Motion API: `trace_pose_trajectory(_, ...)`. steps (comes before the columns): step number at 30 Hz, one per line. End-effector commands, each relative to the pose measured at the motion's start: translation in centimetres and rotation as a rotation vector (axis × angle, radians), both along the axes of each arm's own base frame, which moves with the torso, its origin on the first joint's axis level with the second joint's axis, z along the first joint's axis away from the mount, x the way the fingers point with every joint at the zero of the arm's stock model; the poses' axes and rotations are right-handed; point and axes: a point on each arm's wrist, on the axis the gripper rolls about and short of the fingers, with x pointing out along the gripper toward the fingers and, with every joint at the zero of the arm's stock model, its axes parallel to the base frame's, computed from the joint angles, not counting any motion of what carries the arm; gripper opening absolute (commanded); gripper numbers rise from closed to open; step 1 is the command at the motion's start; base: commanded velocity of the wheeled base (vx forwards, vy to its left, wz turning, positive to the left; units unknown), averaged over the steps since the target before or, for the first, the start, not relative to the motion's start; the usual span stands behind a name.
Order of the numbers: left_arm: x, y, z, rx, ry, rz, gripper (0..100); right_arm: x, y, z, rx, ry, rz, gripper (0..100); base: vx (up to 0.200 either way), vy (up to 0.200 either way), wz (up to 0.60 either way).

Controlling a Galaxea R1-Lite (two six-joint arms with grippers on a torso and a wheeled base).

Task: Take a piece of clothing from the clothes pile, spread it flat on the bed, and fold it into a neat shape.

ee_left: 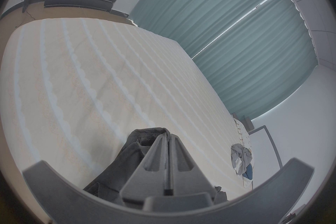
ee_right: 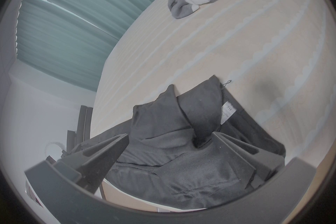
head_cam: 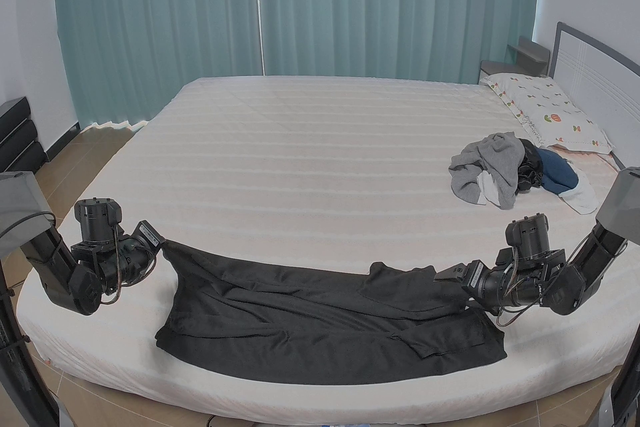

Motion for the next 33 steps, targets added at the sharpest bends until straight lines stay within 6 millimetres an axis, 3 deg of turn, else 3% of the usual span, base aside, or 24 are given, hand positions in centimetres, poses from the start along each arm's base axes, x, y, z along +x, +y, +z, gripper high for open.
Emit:
trace_pose_trajectory(1,-0.1,-0.1,0.0,-0.001,0.003,-0.002,0,0.1,0.9,-0.6,-0.016,0.008,0.036,100,0.000,0.000,0.00)
trace_pose_trajectory(11,0.0,0.0,0.0,0.001,0.000,-0.001,0,-0.3,1.1,-2.2,-0.130,0.020,0.104,100,0.000,0.000,0.00)
trace_pose_trajectory(12,0.0,0.0,0.0,0.001,0.000,0.000,0,-0.4,1.1,-2.3,-0.135,0.021,0.108,0,0.000,0.000,0.00)
trace_pose_trajectory(22,0.2,0.2,0.0,-0.001,0.004,0.001,0,-0.7,0.6,-2.1,-0.169,0.011,0.121,0,0.000,0.000,0.00)
trace_pose_trajectory(33,0.3,0.2,0.2,0.010,-0.004,-0.002,0,0.2,-1.5,0.6,-0.142,-0.078,0.032,0,0.000,0.000,0.00)
